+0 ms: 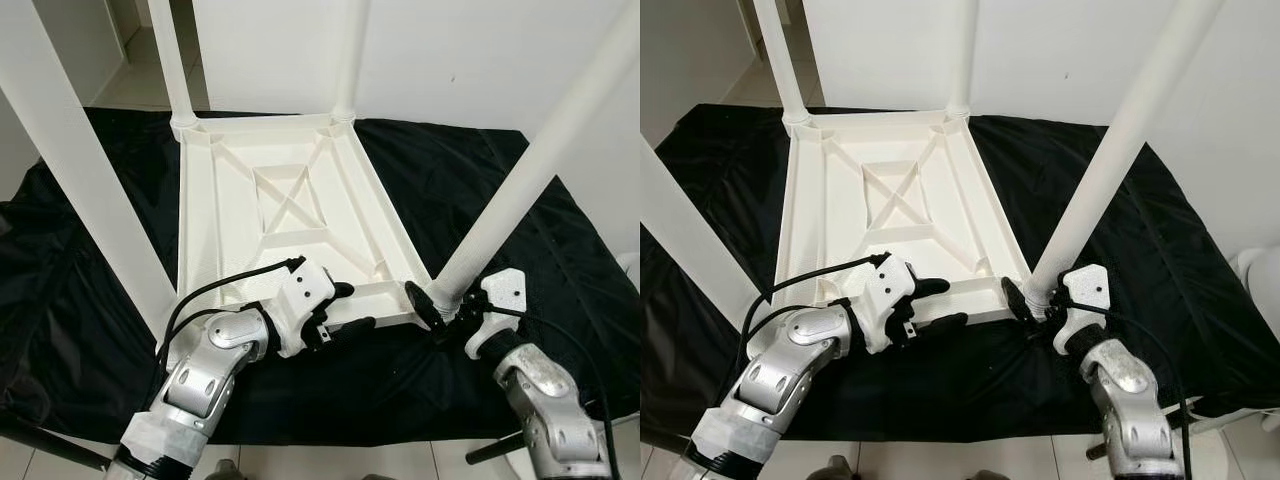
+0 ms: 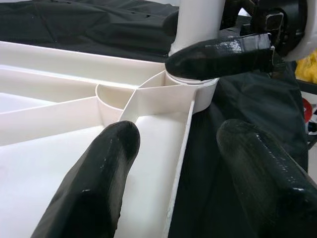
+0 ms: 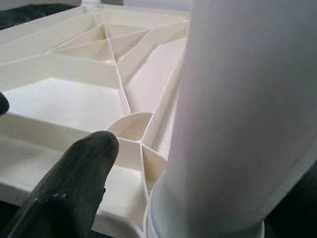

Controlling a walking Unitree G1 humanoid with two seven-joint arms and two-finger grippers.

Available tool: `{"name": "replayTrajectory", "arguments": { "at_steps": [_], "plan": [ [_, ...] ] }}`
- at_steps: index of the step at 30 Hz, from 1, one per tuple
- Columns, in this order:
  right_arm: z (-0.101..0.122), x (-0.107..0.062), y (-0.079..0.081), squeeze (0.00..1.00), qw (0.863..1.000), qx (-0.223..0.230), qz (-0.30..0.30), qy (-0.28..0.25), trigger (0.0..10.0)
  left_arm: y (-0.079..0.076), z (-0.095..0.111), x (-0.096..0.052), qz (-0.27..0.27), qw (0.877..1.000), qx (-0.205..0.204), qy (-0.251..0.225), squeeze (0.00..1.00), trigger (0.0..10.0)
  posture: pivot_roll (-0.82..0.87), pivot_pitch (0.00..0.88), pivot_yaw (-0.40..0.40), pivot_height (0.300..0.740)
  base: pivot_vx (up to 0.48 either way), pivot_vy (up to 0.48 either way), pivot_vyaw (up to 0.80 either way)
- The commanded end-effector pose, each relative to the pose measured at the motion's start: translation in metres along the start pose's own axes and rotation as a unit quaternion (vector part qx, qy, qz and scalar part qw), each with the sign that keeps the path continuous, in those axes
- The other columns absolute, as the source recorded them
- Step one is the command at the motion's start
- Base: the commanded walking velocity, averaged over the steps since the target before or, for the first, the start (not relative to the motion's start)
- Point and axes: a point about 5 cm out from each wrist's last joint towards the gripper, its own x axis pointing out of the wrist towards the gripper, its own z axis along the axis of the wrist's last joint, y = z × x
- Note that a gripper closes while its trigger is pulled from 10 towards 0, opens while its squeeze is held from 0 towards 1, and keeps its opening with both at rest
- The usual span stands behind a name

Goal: Building children table

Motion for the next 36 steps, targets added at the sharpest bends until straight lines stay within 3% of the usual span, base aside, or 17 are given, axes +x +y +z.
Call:
{"name": "replayTrajectory", "arguments": {
  "at_steps": [1,6,7,8,9,21,22,36],
  "plan": [
    [-0.006,0.003,-0.001,0.00,0.999,-0.005,0.042,0.019,10.0,0.006,0.000,0.000,0.046,0.999,0.003,0.002,0.00,10.0,0.02,0.020,-0.024,0.740,0.000,0.000,0.00],
    [-0.008,0.004,-0.007,0.00,0.997,-0.020,0.071,0.033,10.0,0.006,0.001,0.000,0.047,0.999,0.004,0.002,0.00,10.0,0.02,0.022,-0.024,0.740,0.000,0.000,0.00],
    [-0.009,0.004,-0.008,0.00,0.996,-0.022,0.079,0.036,4.4,0.006,0.001,0.001,0.047,0.999,0.004,0.002,0.00,10.0,0.02,0.023,-0.023,0.740,0.000,0.000,0.00],
    [-0.009,0.004,-0.008,0.00,0.996,-0.022,0.079,0.036,4.4,0.006,0.001,0.001,0.047,0.999,0.004,0.002,0.00,10.0,0.02,0.023,-0.023,0.740,0.000,0.000,0.00],
    [-0.010,0.003,-0.010,0.00,0.996,-0.020,0.084,0.040,0.0,0.006,0.001,0.001,0.046,0.999,0.004,0.001,0.00,10.0,0.02,0.024,-0.023,0.740,0.000,0.000,0.00],
    [-0.017,-0.003,-0.009,0.00,0.995,0.001,0.092,0.044,0.0,0.005,0.002,0.002,0.045,0.999,0.002,0.000,0.00,10.0,0.02,0.029,-0.022,0.740,0.000,0.000,0.00],
    [-0.017,-0.003,-0.010,0.00,0.996,0.004,0.082,0.041,10.0,0.005,0.002,0.002,0.045,0.999,0.002,-0.001,0.00,10.0,0.02,0.030,-0.023,0.740,0.000,0.000,0.00],
    [-0.009,0.001,-0.006,0.00,0.996,0.000,-0.086,0.010,10.0,0.005,0.001,0.002,0.047,0.999,0.002,-0.001,0.00,10.0,0.02,0.027,-0.028,0.740,0.000,0.000,0.00]
  ]
}}
